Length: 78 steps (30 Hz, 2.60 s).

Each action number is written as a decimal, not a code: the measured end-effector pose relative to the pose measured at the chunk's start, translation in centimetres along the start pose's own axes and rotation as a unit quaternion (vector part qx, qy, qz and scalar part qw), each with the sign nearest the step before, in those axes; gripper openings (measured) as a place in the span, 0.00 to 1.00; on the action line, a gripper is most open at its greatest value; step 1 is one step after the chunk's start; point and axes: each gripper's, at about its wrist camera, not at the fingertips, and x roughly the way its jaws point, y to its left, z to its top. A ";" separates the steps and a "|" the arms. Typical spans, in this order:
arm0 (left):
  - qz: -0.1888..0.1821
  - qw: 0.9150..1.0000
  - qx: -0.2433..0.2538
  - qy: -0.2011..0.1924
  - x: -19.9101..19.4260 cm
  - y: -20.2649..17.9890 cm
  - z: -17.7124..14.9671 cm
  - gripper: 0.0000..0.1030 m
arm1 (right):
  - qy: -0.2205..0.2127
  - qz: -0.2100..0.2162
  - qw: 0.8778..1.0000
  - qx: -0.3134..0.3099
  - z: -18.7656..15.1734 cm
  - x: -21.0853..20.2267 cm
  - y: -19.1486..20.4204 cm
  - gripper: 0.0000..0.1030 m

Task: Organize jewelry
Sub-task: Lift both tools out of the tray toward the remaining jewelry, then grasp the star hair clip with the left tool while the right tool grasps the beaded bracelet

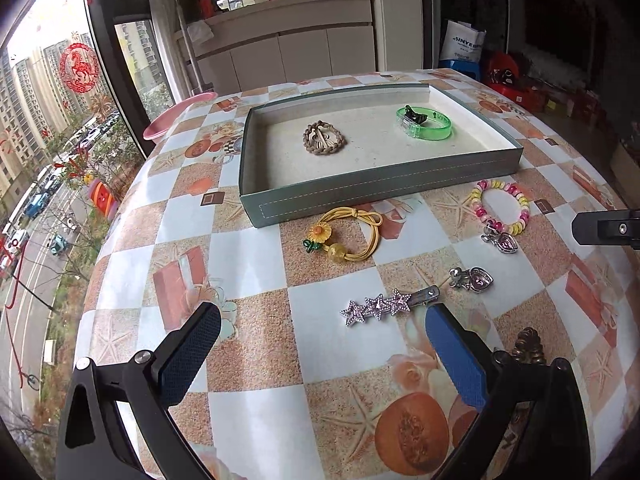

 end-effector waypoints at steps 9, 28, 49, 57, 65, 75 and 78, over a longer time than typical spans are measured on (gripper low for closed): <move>-0.003 1.000 0.016 0.011 1.1 -0.3 -0.3 1.00 | 0.017 -0.020 0.999 0.027 -0.1 1.1 -1.7 1.00; -0.043 0.997 0.059 0.021 2.8 -2.1 0.9 0.91 | 0.012 -0.075 0.997 0.027 2.1 4.2 -1.9 0.99; -0.084 0.991 0.098 0.032 1.4 -4.0 0.3 0.50 | 0.018 -0.125 0.989 -0.071 3.1 5.9 2.5 0.59; -0.080 0.995 0.050 0.034 1.0 -2.9 -0.4 0.50 | 0.009 -0.124 0.989 -0.079 2.5 5.2 2.6 0.09; -0.084 0.996 -0.009 0.027 0.3 -1.1 -0.7 0.50 | -0.009 -0.106 0.993 -0.054 2.0 3.7 1.0 0.09; -0.079 0.997 -0.024 0.005 -1.4 -0.2 0.6 0.49 | -0.031 -0.084 0.995 -0.040 2.2 1.2 0.2 0.09; -0.077 0.997 -0.024 -0.003 -1.8 -0.1 1.3 0.50 | -0.038 -0.078 0.995 -0.041 2.5 0.3 0.4 0.09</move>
